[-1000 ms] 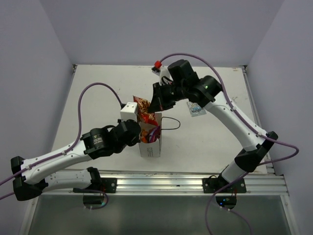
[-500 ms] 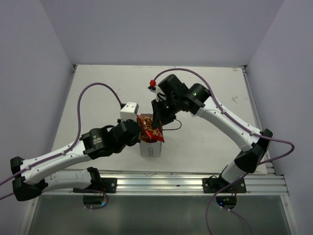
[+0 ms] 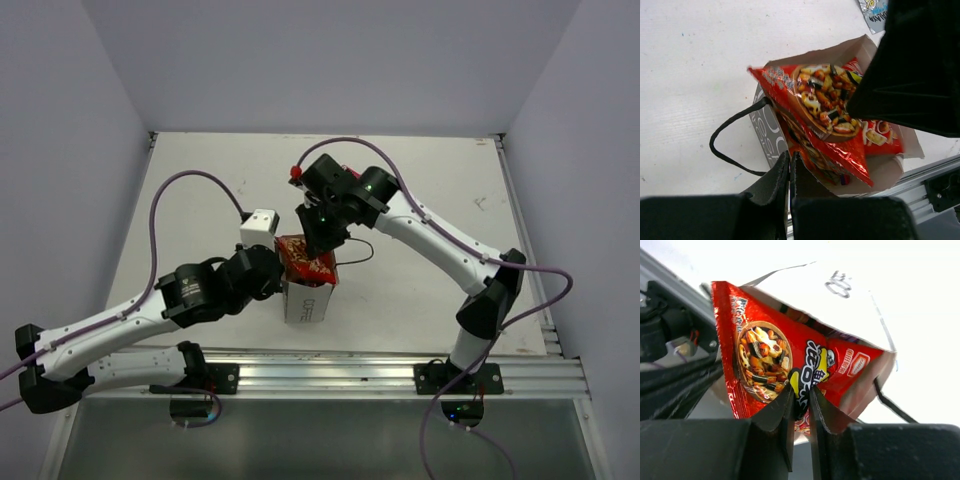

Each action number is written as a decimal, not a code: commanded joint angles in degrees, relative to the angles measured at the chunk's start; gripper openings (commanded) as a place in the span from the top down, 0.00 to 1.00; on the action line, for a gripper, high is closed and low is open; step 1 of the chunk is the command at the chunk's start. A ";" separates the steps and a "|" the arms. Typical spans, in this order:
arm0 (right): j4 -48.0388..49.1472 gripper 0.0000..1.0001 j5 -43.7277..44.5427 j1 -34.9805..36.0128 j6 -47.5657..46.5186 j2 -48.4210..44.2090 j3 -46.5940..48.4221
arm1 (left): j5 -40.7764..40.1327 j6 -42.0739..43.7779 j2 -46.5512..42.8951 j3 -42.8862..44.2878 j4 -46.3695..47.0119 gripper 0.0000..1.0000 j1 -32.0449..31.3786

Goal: Place the snacks into the paper bag

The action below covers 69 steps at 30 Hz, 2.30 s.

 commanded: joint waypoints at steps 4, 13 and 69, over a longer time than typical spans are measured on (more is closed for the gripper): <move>-6.71 0.82 7.53 1.71 -3.52 8.79 12.43 | -2.36 0.80 -2.59 0.92 0.43 1.00 -0.02; -16.54 0.61 12.54 5.49 -3.62 13.46 25.88 | -2.72 0.36 -4.09 -0.05 -0.10 1.00 -0.02; 22.90 1.00 25.03 -36.87 -13.10 25.51 -14.35 | -5.70 -0.43 -2.68 -0.31 -4.93 1.00 -0.02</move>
